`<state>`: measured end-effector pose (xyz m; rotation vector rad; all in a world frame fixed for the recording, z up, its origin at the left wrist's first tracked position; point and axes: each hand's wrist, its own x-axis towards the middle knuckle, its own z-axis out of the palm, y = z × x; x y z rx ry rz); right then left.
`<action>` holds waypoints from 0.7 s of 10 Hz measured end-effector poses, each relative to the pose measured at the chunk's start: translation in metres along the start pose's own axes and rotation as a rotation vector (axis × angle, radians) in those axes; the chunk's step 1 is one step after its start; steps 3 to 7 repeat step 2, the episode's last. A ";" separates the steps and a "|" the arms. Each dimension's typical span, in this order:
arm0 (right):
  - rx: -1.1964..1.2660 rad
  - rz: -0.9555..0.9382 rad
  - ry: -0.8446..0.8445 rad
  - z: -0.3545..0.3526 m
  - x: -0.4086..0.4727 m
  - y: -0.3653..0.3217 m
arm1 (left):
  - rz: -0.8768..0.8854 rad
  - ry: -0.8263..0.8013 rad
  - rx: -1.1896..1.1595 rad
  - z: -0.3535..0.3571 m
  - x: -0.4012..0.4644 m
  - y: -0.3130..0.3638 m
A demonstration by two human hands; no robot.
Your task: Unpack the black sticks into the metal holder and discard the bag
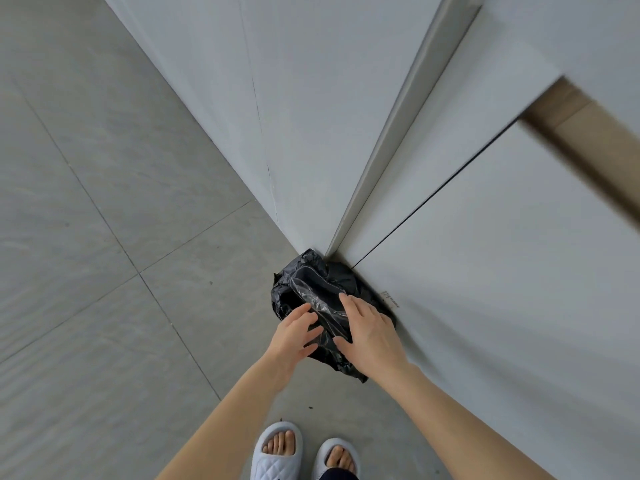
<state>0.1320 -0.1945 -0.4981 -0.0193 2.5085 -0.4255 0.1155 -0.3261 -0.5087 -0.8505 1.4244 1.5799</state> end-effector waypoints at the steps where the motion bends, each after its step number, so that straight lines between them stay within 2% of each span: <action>1: 0.000 -0.013 0.044 -0.014 -0.009 -0.006 | 0.026 -0.007 0.077 -0.001 -0.015 0.009; 2: -0.006 -0.030 0.051 -0.040 -0.025 -0.016 | 0.123 0.050 0.194 0.001 -0.045 0.021; 7: -0.006 -0.030 0.051 -0.040 -0.025 -0.016 | 0.123 0.050 0.194 0.001 -0.045 0.021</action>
